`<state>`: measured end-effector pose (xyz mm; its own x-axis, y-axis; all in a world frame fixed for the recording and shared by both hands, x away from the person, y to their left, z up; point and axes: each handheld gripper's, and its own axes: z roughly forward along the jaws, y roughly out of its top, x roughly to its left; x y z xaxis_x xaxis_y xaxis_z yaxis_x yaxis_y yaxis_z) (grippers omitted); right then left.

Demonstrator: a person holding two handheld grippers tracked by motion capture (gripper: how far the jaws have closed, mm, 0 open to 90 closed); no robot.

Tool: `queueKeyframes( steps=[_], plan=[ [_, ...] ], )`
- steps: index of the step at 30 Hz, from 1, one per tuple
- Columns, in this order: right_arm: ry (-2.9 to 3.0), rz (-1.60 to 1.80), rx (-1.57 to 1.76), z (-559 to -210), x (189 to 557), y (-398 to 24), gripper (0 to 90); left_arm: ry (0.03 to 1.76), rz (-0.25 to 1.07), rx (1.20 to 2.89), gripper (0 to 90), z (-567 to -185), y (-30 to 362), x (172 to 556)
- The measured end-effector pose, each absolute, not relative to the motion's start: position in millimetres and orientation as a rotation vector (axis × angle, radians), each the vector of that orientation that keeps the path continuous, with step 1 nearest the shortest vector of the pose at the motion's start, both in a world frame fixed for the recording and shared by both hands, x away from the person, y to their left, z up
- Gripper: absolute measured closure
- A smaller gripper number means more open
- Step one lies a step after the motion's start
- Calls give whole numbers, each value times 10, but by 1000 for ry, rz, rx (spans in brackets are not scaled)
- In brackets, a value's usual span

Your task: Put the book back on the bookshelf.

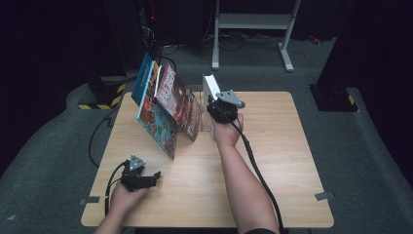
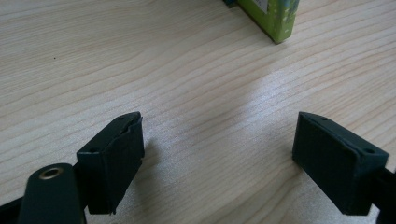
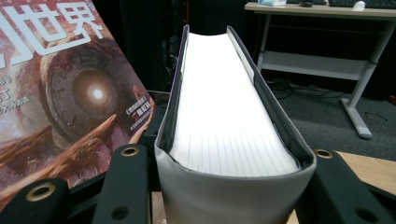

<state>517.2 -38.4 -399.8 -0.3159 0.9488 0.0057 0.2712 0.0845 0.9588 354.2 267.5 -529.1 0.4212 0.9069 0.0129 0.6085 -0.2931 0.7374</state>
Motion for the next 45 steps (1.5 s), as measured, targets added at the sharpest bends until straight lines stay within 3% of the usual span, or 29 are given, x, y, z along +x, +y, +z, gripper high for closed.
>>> queueKeyframes(
  steps=[13, 45],
  plan=[
    [1669, 1257, 1185, -3881, 5260, -301, 543, 1277, 576, 2014, 169, -5291, 2675, 3545],
    [1641, 1247, 1190, -3987, 5466, -177, 541, 1276, 577, 2016, 170, -5290, 2679, 3539]
  ],
)
